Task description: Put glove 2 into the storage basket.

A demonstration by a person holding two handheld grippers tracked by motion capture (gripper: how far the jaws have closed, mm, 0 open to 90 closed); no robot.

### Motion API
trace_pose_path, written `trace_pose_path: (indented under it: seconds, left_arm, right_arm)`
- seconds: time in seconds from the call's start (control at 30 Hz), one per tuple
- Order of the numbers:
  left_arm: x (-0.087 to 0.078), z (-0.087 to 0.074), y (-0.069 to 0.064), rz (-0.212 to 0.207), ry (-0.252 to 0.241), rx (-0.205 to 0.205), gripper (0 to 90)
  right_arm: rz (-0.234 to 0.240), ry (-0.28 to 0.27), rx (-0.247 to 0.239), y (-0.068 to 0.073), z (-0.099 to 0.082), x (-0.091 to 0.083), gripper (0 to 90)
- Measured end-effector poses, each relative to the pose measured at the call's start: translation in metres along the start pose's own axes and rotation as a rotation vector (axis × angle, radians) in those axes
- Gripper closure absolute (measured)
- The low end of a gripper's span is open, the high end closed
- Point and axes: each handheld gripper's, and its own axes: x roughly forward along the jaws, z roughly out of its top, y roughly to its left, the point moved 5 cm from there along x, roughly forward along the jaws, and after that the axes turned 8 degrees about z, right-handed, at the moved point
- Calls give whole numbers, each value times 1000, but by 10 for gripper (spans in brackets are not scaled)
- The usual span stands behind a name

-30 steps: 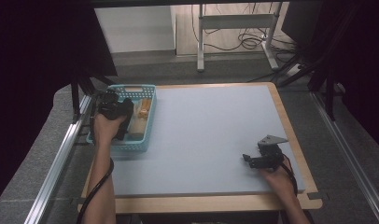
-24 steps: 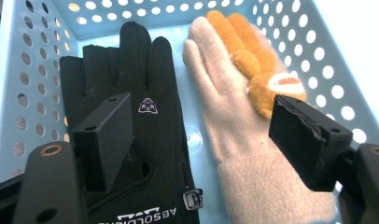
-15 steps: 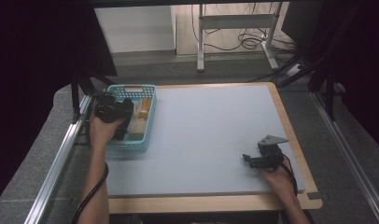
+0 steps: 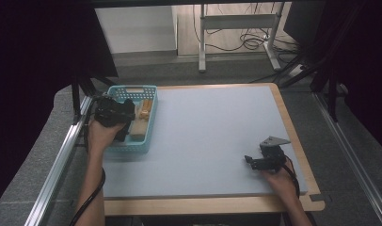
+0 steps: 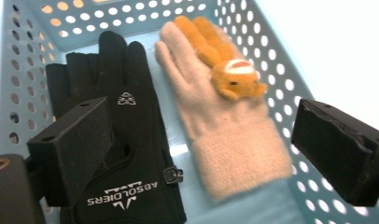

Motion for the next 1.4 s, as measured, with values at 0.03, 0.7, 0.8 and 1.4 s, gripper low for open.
trace_pose_path:
  seconds: [0.03,0.7,0.8,1.4]
  left_arm:
    - [-1,0,-1,-5,-4,4,48]
    - [-21,-11,-21,-83,-39,37,4]
    - [-23,-12,-25,-86,-48,49,0]
    - [-30,-21,-53,-123,-80,111,0]
  right_arm:
    - [0,0,0,0,0,0,171]
    - [-1,-1,0,0,0,0,171]
    - [-1,-1,0,0,0,0,171]
    - [-2,-2,0,0,0,0,171]
